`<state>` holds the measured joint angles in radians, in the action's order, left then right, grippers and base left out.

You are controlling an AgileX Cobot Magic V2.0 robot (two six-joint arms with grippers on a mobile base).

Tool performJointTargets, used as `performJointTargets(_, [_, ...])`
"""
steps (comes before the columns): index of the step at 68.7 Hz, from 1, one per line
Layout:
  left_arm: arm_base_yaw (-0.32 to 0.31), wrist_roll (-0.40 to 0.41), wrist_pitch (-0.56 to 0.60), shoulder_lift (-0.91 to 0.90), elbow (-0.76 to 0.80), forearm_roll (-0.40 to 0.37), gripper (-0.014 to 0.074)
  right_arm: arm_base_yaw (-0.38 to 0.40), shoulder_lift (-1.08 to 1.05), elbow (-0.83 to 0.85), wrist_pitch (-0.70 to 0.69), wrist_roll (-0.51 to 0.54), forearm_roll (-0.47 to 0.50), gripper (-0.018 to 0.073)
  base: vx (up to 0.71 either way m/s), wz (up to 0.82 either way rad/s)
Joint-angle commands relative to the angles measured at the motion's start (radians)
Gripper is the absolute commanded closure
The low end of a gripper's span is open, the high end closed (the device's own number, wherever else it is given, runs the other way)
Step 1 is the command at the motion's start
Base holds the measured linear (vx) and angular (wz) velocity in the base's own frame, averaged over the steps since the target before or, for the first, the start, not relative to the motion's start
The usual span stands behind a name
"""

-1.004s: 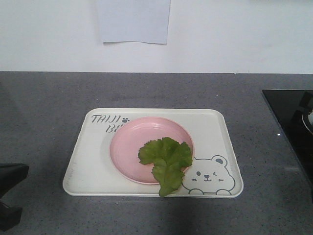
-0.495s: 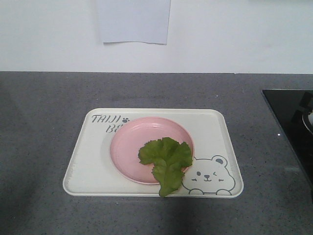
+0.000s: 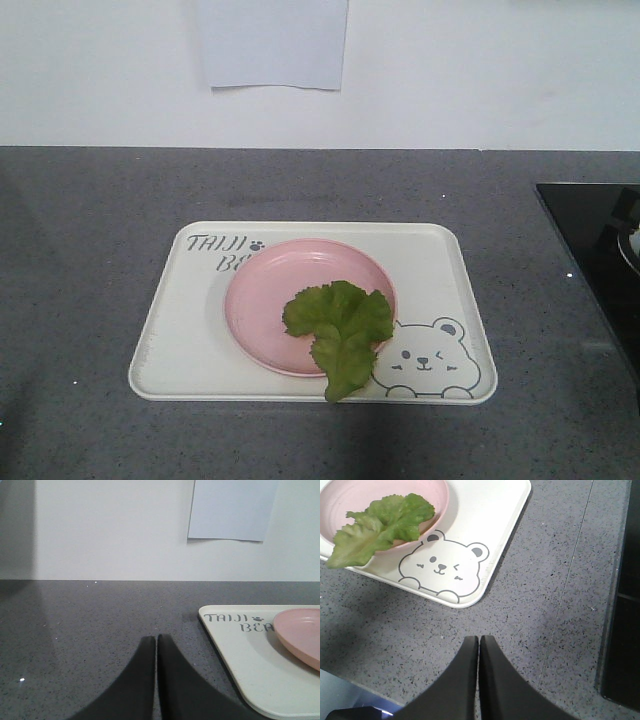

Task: Transfer vegetables to tray and serve

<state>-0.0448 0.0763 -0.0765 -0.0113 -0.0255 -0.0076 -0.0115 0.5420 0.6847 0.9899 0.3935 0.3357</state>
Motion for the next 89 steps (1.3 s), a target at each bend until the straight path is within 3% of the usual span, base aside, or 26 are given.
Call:
performJointTargets(1, [0.004, 0.064, 0.083, -0.017, -0.028, 0.040, 0.0603, 0.001, 0.002, 0.026, -0.050, 0.008, 0.019, 0.0569, 0.00, 0.00])
performJointTargets(89, [0.004, 0.041, 0.110, -0.015, -0.027, 0.036, 0.0603, 0.001, 0.002, 0.026, -0.018, 0.008, 0.018, 0.0568, 0.00, 0.00])
